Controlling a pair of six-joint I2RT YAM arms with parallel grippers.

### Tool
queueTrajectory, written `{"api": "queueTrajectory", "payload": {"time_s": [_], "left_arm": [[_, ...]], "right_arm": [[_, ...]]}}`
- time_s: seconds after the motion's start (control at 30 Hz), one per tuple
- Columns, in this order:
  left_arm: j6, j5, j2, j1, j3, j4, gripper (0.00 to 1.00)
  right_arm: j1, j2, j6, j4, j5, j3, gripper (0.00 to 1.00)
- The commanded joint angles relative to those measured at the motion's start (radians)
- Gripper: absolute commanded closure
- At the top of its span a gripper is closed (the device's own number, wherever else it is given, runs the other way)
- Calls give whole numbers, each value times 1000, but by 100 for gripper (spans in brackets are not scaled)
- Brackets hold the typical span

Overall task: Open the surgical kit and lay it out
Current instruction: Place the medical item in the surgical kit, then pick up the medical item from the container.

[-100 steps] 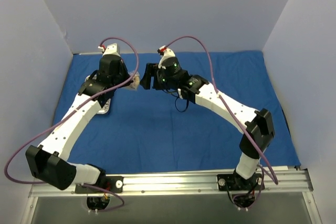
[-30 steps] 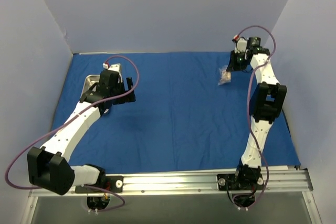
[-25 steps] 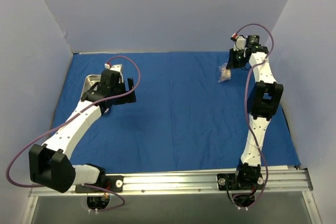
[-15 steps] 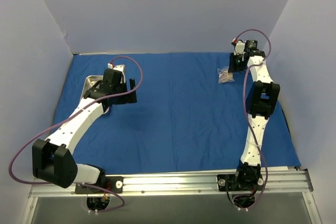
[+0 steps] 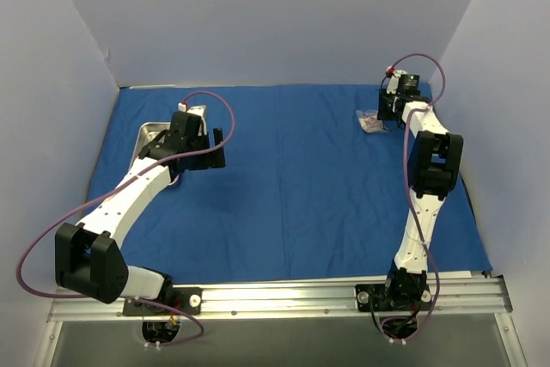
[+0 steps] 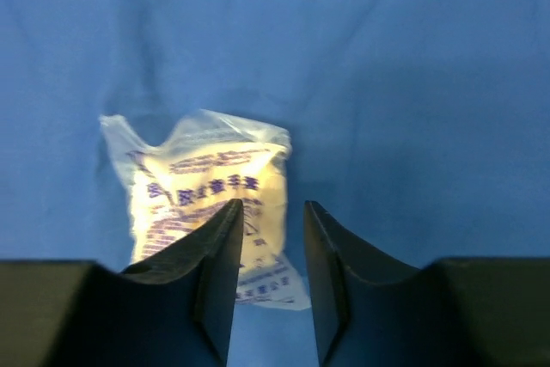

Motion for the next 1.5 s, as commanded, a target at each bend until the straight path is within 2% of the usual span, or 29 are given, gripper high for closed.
{"api": "queueTrajectory", "payload": {"time_s": [0.0,0.23,0.63,0.87,1.17,1.27,1.33,1.37,1.47], "left_arm": [[-9,17,5,7,22,30,6],[-9,11,-3,7,9,32,6],[-7,-1,-14,9,-19,36,6],[1,-14,-21,21,-22,36,6],[-24,-23,-6,90,39,24,6],[-33,-8,6,130,62,24,6],[-30,-9,25,162,88,18,6],[-27,-9,32,176,99,10,6],[2,-9,72,240,145,5,6]], "right_arm": [[28,-107,49,169,34,-51,72],[45,-108,62,211,22,-99,79],[60,-87,72,197,12,-215,78],[67,-117,82,182,2,-216,66],[99,-263,121,102,17,-191,59],[131,-332,153,70,43,-200,50],[164,-389,175,45,51,-209,48],[174,-410,198,42,52,-220,43],[229,-504,232,44,55,-280,35]]}}
